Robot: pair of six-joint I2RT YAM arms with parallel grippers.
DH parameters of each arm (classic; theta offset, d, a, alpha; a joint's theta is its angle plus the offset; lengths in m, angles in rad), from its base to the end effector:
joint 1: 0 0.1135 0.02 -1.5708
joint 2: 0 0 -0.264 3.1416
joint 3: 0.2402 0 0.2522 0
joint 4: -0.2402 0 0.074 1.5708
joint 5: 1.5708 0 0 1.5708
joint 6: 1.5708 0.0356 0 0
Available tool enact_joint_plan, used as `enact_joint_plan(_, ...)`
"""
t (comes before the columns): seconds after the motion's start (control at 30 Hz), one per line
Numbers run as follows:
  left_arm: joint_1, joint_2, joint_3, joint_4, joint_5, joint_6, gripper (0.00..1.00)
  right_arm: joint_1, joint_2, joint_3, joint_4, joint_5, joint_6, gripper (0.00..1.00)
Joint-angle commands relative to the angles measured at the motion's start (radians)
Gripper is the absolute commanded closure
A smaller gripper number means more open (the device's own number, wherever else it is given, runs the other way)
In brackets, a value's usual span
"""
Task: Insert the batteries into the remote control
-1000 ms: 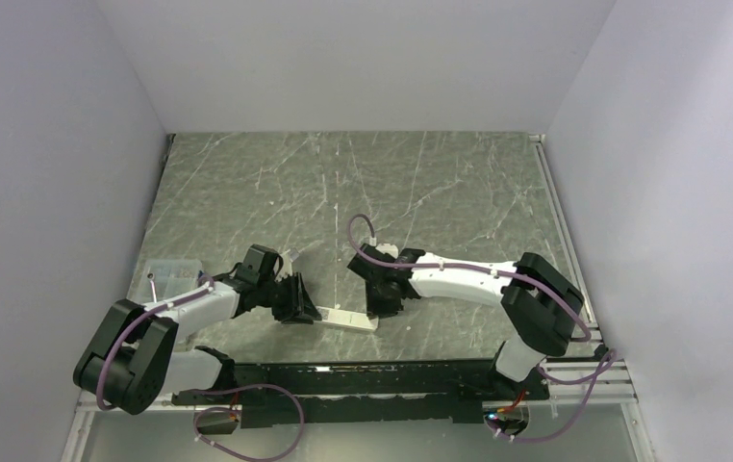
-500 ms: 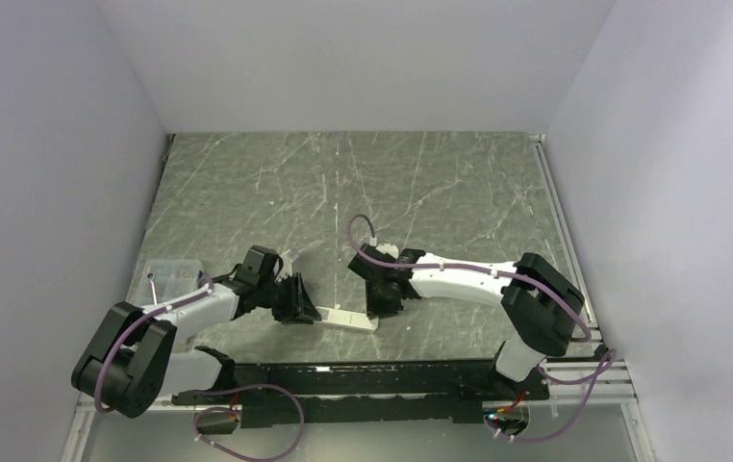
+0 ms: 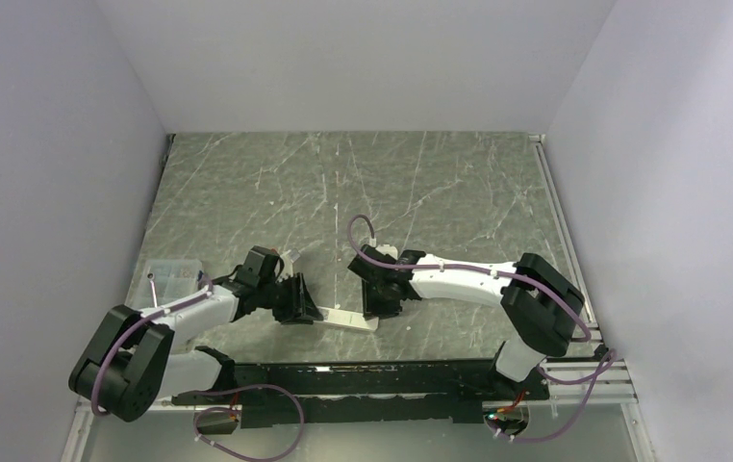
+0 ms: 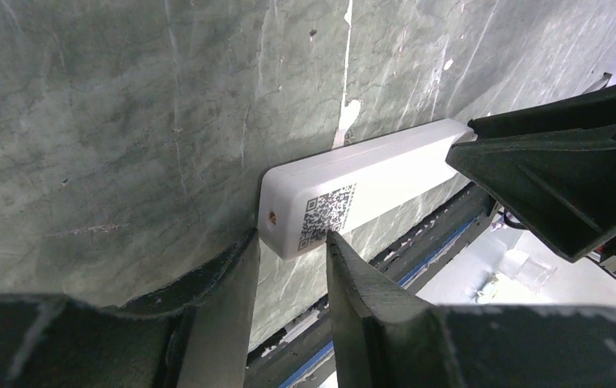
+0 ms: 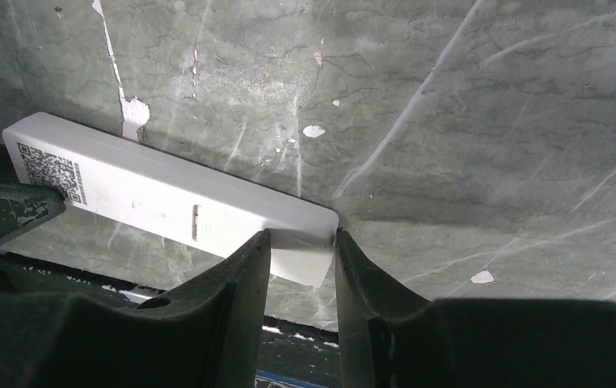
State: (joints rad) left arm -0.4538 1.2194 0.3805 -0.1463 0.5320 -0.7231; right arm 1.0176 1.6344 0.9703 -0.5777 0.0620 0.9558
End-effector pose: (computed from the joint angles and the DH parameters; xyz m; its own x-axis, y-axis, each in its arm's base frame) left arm 0.1676 -0.1019 0.1320 -0.9783 -0.1573 -0.1347 -0.0234 0.7303 -0.6827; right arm 0.1606 0.2558 0.1696 -0.9719 -0.0223 -0.2343 -0.0778 0.9701 0.2301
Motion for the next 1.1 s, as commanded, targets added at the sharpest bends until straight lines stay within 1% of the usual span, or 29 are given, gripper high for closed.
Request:
enact_joint_plan(0.0,-0.029,-0.025,-0.012,0.018,0.067,-0.023,0.59,0.051,0.082,-0.041,0.128,-0.074,0.038,0.64)
enact_joint_plan(0.3,-0.029,-0.038,-0.022,0.013,0.062,-0.021,0.57,0.059,0.084,-0.045,0.117,-0.074,0.04,0.63)
enact_joint_plan(0.37,-0.029,-0.037,-0.022,0.013,0.064,-0.021,0.56,0.061,0.087,-0.046,0.116,-0.075,0.041,0.61)
enact_joint_plan(0.5,-0.03,-0.051,-0.022,0.005,0.062,-0.018,0.54,0.061,0.091,-0.047,0.104,-0.07,0.038,0.53)
enact_joint_plan(0.77,-0.03,-0.063,-0.031,0.001,0.059,-0.016,0.52,0.065,0.082,-0.048,0.077,-0.065,0.045,0.48)
enact_joint_plan(0.97,-0.029,-0.067,-0.032,-0.001,0.057,-0.016,0.51,0.07,0.058,-0.041,0.03,-0.015,0.059,0.39)
enact_joint_plan(1.07,-0.029,-0.071,-0.031,-0.006,0.054,-0.016,0.5,0.072,0.038,-0.046,0.021,-0.002,0.069,0.37)
